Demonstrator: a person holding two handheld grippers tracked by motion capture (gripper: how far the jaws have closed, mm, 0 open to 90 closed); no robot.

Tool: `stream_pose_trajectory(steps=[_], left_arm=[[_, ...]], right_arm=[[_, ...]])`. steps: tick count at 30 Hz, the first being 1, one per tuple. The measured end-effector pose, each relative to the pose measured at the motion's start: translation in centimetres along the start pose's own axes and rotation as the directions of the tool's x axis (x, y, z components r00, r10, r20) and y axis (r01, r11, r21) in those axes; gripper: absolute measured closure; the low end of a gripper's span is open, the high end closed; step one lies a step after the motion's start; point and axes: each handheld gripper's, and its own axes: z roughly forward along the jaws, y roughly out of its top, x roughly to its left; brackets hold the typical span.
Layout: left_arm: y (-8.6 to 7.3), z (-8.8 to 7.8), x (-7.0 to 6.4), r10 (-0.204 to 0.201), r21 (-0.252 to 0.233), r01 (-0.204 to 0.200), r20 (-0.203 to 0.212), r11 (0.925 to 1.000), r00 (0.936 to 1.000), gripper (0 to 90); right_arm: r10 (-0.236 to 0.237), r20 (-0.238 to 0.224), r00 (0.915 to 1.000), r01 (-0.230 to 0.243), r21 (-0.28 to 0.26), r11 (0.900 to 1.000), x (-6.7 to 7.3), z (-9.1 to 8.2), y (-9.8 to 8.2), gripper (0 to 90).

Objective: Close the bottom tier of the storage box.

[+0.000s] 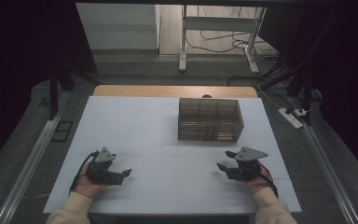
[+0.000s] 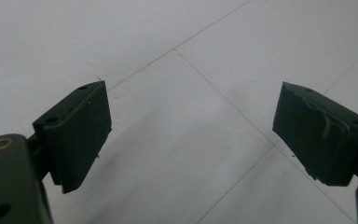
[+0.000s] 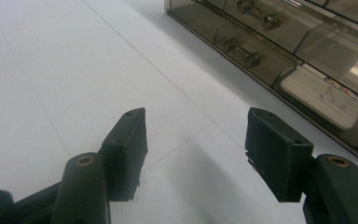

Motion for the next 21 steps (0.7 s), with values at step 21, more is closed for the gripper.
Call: stream_pose_trajectory(steps=[21], left_arm=[[-0.09, 0.01, 0.11, -0.004, 0.003, 0.004, -0.006, 1.0000, 1.0000, 11.6]], right_arm=[[-0.010, -0.011, 0.9999, 0.010, 0.004, 1.000, 0.21, -0.18, -0.02, 35.4]])
